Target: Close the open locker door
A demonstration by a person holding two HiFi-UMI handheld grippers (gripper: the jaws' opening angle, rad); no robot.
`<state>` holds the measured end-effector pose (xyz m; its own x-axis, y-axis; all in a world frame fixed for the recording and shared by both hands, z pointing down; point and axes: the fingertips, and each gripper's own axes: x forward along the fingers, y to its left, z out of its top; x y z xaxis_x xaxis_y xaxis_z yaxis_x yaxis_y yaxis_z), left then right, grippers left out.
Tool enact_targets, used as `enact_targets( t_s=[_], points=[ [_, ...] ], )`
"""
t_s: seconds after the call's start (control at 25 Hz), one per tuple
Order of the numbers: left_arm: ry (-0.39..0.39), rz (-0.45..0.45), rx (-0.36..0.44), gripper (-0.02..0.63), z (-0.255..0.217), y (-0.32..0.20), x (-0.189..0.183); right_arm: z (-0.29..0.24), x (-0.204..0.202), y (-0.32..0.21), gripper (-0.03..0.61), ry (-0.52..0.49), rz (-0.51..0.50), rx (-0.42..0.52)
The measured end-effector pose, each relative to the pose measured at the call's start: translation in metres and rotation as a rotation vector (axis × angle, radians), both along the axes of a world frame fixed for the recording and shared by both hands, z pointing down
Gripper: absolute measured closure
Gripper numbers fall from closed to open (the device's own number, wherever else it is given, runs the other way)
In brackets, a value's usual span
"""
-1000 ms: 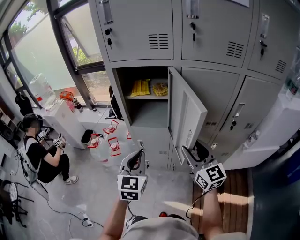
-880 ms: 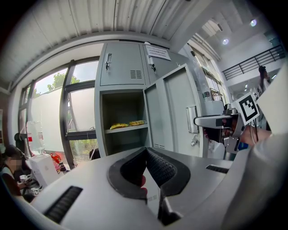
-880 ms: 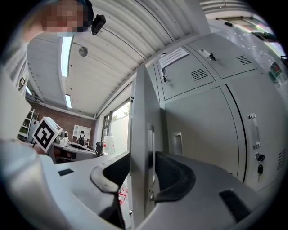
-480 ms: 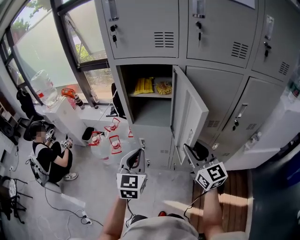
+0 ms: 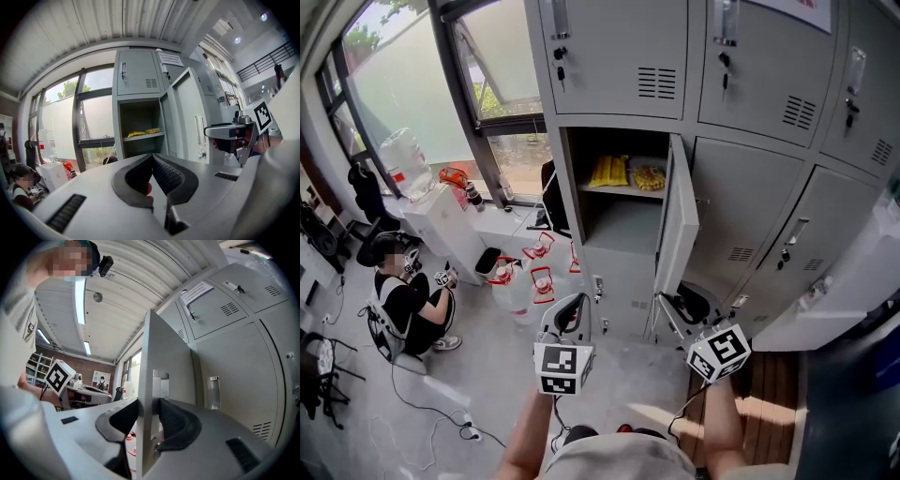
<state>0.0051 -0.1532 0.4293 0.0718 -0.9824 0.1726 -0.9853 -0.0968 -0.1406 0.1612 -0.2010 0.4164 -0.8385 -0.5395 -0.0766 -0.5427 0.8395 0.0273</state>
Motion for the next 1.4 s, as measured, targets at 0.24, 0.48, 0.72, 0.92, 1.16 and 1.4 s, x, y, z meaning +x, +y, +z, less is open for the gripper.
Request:
enact_targets(
  t_s=[0.24, 0.48, 0.72, 0.92, 1.16, 1.4],
  points=[
    [-0.001, -0.041, 0.004, 0.592, -0.003, 0.01, -0.018, 0.0, -0.022, 0.001, 0.436, -0.009, -0.008, -0.012],
    [-0.003, -0.07, 0.0, 0.592, -0.002, 0.019, -0.035, -0.001, -0.043, 0.003, 0.437, 0.011, -0.007, -0.015],
    [-0.005, -0.078, 0.012, 0.592, -0.007, 0.012, -0.052, -0.002, -0.068, 0.001, 0.439, 0.029, -0.001, -0.008],
    [-0.006, -0.071, 0.01, 0.592, -0.005, -0.003, -0.071, -0.002, -0.09, -0.001, 0.439, 0.047, 0.016, -0.005],
    [0.01, -0.054, 0.001, 0.592, -0.001, -0.029, -0.095, -0.003, -0.123, -0.01, 0.453, 0.056, -0.005, -0.018],
    [0.026, -0.04, -0.013, 0.592, -0.001, -0.056, -0.128, -0.005, -0.164, -0.029, 0.466, 0.063, -0.003, -0.037]
  ],
)
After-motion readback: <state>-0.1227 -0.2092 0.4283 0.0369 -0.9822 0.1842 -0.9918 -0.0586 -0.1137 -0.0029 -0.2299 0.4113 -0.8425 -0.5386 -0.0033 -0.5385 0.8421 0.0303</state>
